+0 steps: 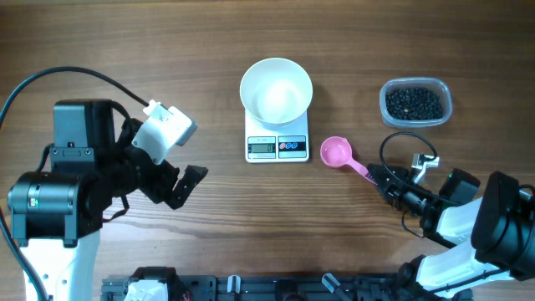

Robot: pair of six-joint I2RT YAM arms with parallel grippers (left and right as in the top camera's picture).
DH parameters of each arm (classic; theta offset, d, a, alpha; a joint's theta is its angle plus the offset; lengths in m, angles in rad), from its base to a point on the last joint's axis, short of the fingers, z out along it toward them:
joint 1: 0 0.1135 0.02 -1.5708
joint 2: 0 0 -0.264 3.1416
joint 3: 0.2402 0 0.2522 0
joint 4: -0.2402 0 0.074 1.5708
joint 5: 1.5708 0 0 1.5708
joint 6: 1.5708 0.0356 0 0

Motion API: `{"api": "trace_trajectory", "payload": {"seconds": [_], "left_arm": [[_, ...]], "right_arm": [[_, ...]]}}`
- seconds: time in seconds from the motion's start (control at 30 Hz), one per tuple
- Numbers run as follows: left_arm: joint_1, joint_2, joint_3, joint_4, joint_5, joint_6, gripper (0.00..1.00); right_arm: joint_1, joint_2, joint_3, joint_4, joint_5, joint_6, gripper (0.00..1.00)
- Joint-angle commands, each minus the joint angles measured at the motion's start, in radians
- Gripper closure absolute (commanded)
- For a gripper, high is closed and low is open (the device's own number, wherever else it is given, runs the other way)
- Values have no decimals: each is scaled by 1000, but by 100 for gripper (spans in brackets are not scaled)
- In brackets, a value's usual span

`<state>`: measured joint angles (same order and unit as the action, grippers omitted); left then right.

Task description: Scoop item into bowl and weigh 150g on scale

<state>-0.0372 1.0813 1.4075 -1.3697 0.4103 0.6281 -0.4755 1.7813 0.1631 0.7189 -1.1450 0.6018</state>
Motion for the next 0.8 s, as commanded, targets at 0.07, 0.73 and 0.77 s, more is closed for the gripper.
{"api": "trace_trajectory", "payload": {"seconds": [0.07,0.73,0.77], "left_arm": [[7,-3,16,-1,16,19,0],[7,-3,16,-1,16,19,0],[7,-3,16,-1,16,19,0]], "right_arm": [[8,17,-10,2,-40,4,57],[52,17,-10,3,-28,60,56],[58,17,-10,4,-22,64,56]]}}
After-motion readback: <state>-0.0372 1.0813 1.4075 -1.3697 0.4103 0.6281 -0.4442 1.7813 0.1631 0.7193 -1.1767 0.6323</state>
